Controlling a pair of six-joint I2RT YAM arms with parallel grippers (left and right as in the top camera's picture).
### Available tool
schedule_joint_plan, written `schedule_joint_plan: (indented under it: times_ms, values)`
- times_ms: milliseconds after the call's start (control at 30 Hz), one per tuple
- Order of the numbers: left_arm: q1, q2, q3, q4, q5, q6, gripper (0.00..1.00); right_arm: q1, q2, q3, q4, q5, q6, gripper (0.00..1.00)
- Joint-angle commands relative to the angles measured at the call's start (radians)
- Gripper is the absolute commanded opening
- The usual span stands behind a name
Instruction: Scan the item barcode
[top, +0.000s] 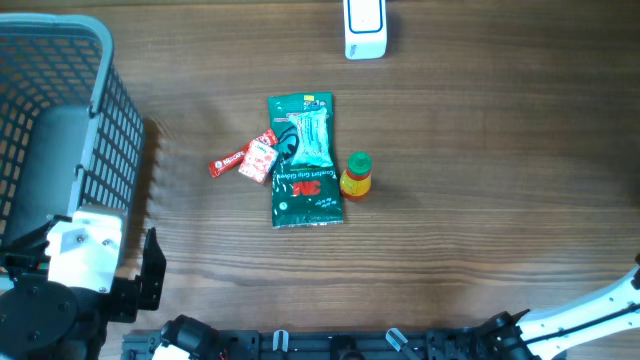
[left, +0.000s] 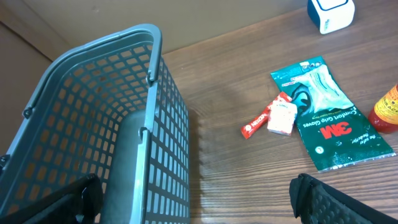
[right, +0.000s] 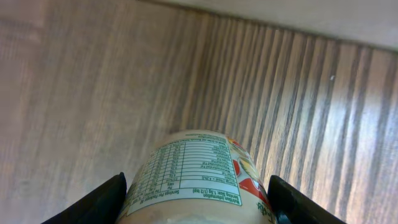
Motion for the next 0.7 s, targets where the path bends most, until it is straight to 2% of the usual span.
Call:
schedule_joint_plan:
  times_ms: [0, 167, 233, 267, 300, 467, 667]
  values:
    - [0.008, 0.005, 0.002, 0.002, 0.009, -0.009, 1.00, 0.009, 0.055, -0.008, 0.005, -0.062, 0.024, 0.56]
    - [0.008, 0.005, 0.002, 0.002, 0.009, -0.009, 1.00, 0.018, 0.059, -0.008, 0.003, -0.093, 0.024, 0.62]
    - [0.008, 0.005, 0.002, 0.002, 0.009, -0.009, 1.00, 0.018, 0.059, -0.008, -0.002, -0.096, 0.024, 0.69]
    - [0.008, 0.005, 0.002, 0.002, 0.009, -0.009, 1.00, 0.018, 0.058, -0.007, -0.005, -0.104, 0.023, 0.81]
    - [0.008, 0.005, 0.002, 0.002, 0.009, -0.009, 1.00, 0.018, 0.056, -0.005, -0.007, -0.109, 0.023, 1.00]
    - [0.008, 0.005, 0.002, 0.002, 0.009, -0.009, 1.00, 0.018, 0.019, 0.029, -0.026, -0.126, 0.023, 1.00]
    - [0.008, 0.005, 0.002, 0.002, 0.009, -0.009, 1.00, 0.018, -0.130, 0.070, -0.020, -0.125, 0.022, 1.00]
